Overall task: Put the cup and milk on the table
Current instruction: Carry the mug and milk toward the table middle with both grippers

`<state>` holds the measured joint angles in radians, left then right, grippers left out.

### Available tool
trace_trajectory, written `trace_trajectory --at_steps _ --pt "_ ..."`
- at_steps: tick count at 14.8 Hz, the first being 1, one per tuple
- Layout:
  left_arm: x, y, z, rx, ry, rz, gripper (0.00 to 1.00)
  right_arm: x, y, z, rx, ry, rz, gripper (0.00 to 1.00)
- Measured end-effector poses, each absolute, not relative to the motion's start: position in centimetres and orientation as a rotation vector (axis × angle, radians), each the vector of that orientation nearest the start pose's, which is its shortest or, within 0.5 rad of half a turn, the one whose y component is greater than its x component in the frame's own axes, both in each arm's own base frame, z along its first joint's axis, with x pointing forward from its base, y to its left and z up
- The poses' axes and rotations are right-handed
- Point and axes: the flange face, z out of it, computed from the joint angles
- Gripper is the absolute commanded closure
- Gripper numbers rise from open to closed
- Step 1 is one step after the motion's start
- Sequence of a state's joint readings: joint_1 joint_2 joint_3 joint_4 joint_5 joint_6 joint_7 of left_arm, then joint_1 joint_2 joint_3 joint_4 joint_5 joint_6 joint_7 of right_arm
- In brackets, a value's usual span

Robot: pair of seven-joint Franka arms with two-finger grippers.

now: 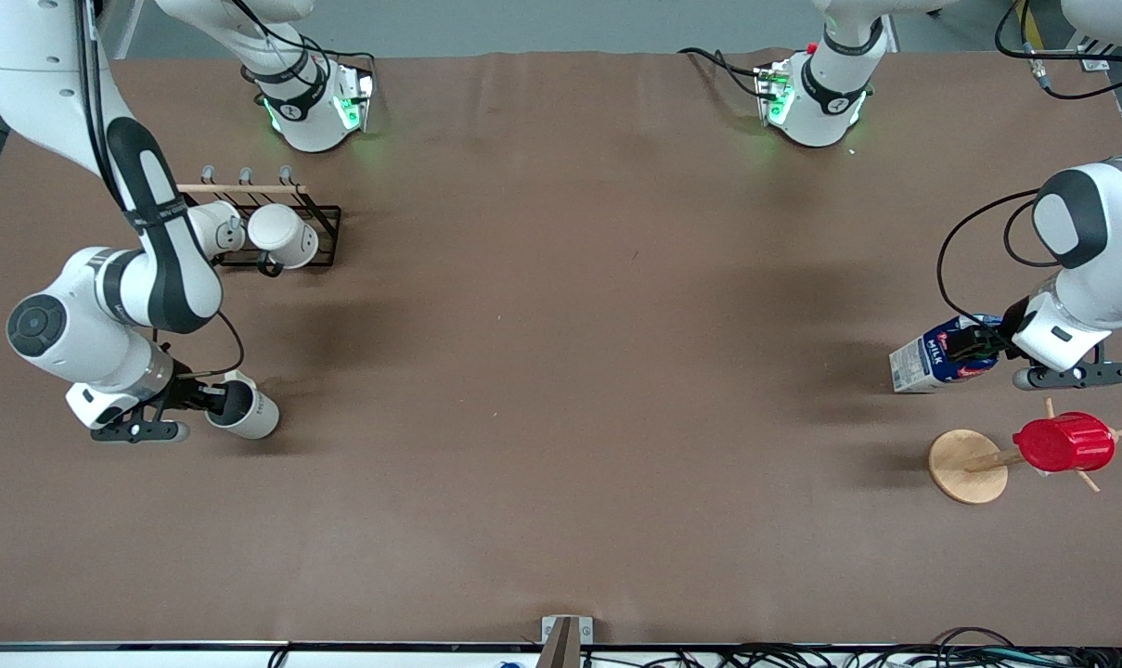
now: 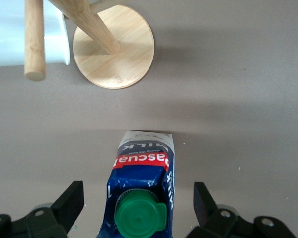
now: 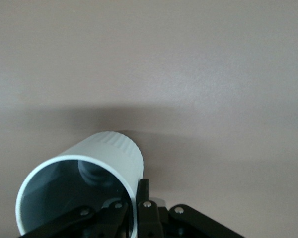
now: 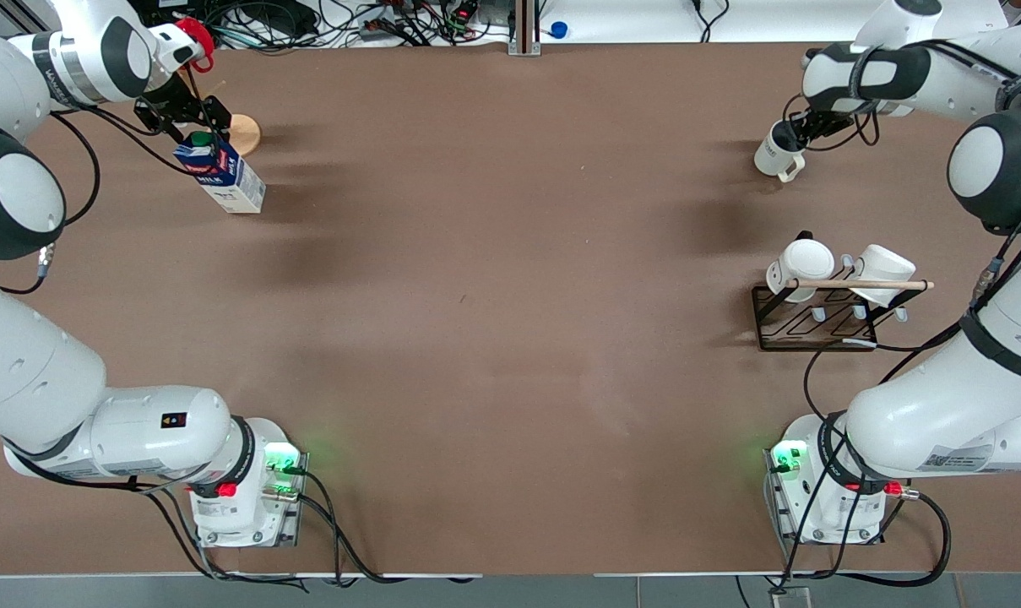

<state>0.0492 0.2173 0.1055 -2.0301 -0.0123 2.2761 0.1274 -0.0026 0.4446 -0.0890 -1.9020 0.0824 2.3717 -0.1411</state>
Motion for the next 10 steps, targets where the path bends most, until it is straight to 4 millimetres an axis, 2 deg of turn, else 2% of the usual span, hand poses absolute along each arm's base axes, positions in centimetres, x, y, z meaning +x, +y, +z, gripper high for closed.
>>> trace_trajectory --at_steps 2,3,5,6,7,9,10 --pt "58.4 8.9 34.4 -3.124 -0.047 -0.044 0.57 63.3 -2.2 32.3 -3.099 0.029 0.026 0.99" --pt "58.4 8.9 34.4 -3.124 -0.038 -0.045 0.69 63.3 0.3 35.4 -3.082 0.057 0.051 0.99" --pt "58.4 8.9 34.4 -3.123 -0.031 -0.048 0.82 62.9 6.9 40.8 -3.049 0.165 0.074 0.99" --pt "58.5 8.9 34.5 -3.123 -0.029 -0.05 0.84 62.5 10.5 42.3 -3.032 0.237 0.076 0.99" --pt "58.5 8.9 34.6 -3.123 -0.027 -0.055 0.86 61.9 14.3 43.0 -3.013 0.308 0.08 0.99" --pt "58.7 8.9 35.1 -3.121 -0.002 -0.073 0.86 60.3 20.6 42.9 -2.985 0.395 0.107 0.98" --pt "58.8 8.8 35.6 -3.12 0.013 -0.086 0.88 59.6 23.0 42.5 -2.972 0.426 0.114 0.98"
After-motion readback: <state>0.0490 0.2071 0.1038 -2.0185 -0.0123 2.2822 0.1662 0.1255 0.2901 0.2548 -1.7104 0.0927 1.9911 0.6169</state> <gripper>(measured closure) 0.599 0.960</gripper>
